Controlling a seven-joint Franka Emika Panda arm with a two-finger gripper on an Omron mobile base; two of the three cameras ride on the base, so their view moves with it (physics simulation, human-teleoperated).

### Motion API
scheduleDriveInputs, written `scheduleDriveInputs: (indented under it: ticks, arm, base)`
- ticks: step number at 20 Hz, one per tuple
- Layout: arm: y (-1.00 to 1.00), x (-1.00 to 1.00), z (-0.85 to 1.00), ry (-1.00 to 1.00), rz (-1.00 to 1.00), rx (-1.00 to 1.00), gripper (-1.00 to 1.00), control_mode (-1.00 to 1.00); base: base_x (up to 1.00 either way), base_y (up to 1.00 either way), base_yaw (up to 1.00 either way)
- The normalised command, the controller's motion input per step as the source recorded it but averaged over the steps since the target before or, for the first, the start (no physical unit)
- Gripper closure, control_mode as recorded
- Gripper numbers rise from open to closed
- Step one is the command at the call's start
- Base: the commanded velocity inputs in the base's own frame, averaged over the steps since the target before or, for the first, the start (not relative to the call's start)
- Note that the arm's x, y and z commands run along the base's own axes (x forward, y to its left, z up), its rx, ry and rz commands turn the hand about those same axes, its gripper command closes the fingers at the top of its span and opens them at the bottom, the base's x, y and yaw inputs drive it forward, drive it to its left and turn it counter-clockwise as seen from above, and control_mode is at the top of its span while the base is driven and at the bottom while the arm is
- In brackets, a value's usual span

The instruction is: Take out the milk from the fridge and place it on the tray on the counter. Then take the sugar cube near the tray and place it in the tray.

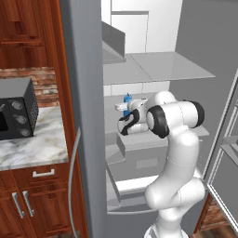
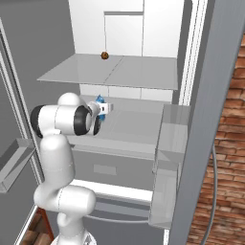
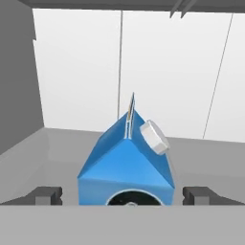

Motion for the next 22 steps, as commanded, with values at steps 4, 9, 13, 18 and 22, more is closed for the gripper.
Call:
scheduleDriveInputs:
  ticks: [4, 9, 13, 18, 22]
  arm:
    - [0.0, 0.12, 0.0, 0.0, 0.0, 0.0, -1.0, -1.0]
    - [0.0, 0.05, -0.01, 0.0, 0.0, 0.0, 1.0, -1.0]
    - [0.0, 0.01, -0.01, 0.0, 0.0, 0.0, 1.0, -1.0]
    - [0.0, 0.0, 0.0, -0.01, 0.0, 0.0, 1.0, -1.0]
    - [0.0, -0.41, 0.04, -0.09, 0.0, 0.02, 1.0, -1.0]
  base:
    - [0.0, 0.0, 0.0]
    - [0.0, 0.0, 0.0]
    - [0.0, 0.0, 0.0]
    - [0.0, 0.0, 0.0]
    - [0.0, 0.0, 0.0]
